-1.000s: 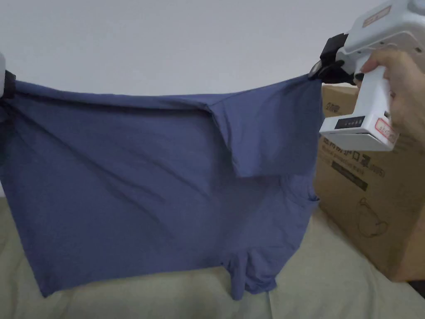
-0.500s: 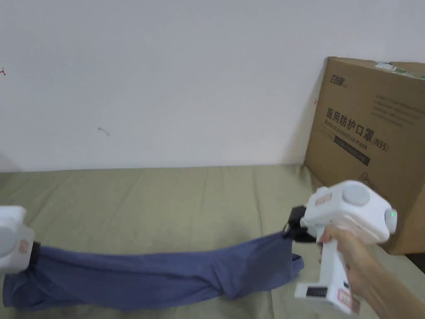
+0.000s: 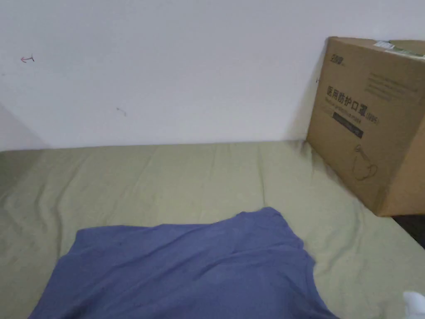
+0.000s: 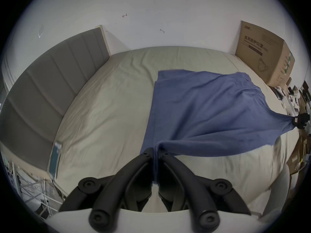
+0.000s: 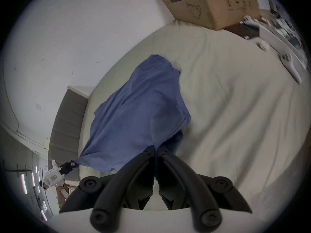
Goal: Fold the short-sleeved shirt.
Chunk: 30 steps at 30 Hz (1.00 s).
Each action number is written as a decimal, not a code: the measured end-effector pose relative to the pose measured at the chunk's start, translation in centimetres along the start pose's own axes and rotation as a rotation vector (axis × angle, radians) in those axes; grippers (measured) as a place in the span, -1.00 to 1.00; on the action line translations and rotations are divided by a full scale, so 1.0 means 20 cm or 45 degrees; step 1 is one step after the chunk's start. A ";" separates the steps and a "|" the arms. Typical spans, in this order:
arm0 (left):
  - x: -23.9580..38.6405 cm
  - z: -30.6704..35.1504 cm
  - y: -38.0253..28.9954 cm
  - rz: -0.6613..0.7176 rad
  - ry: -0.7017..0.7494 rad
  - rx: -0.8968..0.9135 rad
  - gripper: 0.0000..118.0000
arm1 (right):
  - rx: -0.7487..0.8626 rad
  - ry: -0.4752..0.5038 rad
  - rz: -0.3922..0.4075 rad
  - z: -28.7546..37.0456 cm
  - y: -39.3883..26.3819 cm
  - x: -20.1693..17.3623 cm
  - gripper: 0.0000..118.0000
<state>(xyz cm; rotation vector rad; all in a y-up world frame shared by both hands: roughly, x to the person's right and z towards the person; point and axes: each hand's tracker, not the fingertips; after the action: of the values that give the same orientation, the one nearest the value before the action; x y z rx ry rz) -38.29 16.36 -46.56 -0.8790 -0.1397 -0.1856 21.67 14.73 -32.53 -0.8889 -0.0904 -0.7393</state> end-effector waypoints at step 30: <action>0.17 0.11 -0.09 0.303 -0.079 0.156 -0.97 | 0.090 -0.093 0.399 -0.26 -0.02 -0.39 -0.95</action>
<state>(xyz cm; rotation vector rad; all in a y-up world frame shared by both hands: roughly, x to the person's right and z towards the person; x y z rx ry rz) -35.44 16.49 -43.19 -0.7726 -0.1017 0.0719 14.31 14.95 -38.46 -0.8384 -0.0401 -0.4096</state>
